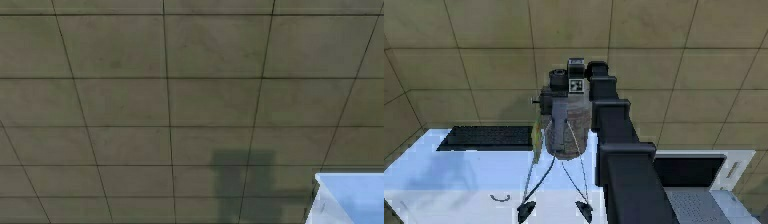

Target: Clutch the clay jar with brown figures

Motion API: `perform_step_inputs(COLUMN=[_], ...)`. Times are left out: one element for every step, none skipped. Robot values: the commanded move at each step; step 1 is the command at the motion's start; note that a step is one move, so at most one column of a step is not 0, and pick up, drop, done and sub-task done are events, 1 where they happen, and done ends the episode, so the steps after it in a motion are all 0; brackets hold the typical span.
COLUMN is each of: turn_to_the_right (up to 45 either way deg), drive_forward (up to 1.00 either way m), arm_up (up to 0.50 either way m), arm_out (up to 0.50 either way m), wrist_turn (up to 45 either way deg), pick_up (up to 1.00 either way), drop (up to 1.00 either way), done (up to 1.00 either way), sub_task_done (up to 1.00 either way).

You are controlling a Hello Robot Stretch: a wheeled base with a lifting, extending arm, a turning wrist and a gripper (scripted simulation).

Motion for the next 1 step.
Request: perform_step_inputs(turn_to_the_right=[0.0], drive_forward=[0.0], arm_up=[0.0], arm_out=[0.0], wrist_turn=[45.0], pick_up=[0.0], drop=[0.0], done=[0.0], sub_task_done=[0.0])
